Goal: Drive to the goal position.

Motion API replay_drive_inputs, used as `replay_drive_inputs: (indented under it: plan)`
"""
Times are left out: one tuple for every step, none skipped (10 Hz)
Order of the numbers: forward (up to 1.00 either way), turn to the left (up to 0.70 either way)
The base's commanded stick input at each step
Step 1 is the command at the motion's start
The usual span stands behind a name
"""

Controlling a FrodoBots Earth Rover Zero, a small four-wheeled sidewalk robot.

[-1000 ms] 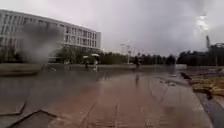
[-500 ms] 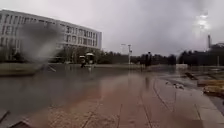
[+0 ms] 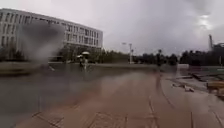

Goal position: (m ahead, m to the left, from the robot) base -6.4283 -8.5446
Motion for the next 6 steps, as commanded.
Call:
replay_drive_inputs:
  plan:
    - [0.7,0.0]
    - [0.7,0.0]
    - [0.7,0.02]
    - [0.7,0.28]
    - [0.7,0.35]
    - [0.7,0.35]
